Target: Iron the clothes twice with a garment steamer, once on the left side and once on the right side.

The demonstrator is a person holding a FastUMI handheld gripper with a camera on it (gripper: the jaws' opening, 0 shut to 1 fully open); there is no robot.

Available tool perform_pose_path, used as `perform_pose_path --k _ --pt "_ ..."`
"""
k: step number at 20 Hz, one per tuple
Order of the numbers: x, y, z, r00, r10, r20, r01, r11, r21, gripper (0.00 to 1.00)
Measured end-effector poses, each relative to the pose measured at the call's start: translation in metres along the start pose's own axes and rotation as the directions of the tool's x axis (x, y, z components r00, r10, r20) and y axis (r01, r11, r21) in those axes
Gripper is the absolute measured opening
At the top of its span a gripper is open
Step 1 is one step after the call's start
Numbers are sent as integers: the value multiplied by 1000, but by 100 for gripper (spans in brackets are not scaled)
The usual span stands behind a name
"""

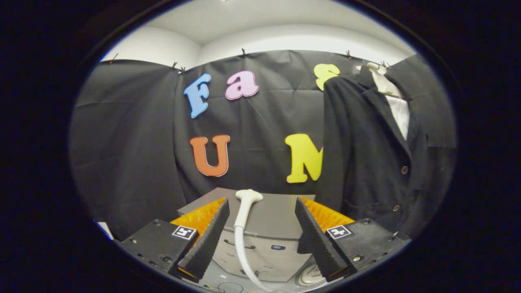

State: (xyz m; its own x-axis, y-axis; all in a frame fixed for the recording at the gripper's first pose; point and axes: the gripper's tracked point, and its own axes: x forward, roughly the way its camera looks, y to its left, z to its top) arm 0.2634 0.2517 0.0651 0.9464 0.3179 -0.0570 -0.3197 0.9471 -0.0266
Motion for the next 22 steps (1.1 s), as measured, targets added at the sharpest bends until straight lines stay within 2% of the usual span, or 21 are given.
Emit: perform_pose_path --k 4,8,14,17,18,21,22 --pt "61 26 -9 999 32 -40 -33 999 -20 100" --pt "113 45 -43 989 57 -136 -58 998 -6 100" --pt "193 43 -115 947 0 -322 -7 1000 -23 99" --pt "213 36 -143 922 -39 -386 27 999 -38 95" --pt "219 34 -150 911 -43 -409 31 999 -36 90" --pt "227 35 -164 896 -50 -441 38 999 -38 82" --pt "228 37 -165 898 -48 -438 35 999 -38 76"
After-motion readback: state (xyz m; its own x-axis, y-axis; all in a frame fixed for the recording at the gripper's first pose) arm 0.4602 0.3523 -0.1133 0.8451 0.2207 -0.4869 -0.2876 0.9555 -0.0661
